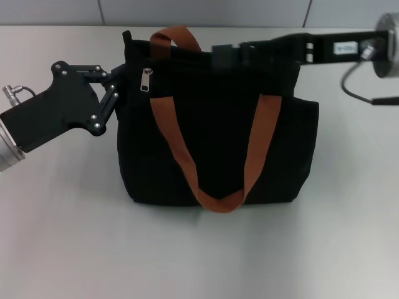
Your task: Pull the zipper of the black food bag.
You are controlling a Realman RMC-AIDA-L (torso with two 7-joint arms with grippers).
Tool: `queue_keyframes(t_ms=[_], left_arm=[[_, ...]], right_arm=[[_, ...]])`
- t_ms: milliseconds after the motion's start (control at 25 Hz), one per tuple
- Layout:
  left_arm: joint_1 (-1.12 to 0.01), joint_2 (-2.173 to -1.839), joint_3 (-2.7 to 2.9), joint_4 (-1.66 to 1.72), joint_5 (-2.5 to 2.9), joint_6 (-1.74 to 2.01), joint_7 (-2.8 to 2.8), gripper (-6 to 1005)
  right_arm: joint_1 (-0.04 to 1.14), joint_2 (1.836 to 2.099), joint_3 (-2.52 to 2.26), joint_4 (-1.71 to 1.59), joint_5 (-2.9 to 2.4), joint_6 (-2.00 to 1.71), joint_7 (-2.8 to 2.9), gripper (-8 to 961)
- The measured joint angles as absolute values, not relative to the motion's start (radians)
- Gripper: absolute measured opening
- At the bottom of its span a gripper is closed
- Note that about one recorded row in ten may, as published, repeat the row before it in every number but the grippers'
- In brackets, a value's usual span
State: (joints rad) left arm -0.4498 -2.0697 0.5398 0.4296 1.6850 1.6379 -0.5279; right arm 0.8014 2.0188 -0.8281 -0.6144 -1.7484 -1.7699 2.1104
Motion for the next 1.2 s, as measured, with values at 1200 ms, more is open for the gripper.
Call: queue_keyframes(t_ms=[1200], left_arm=[[-0.446, -2.071, 0.542, 0.402, 1.662, 1.663, -0.489, 37]], right_arm=[[0.998, 2.038, -1.052, -0.613, -1.871, -1.506, 2.382, 453]])
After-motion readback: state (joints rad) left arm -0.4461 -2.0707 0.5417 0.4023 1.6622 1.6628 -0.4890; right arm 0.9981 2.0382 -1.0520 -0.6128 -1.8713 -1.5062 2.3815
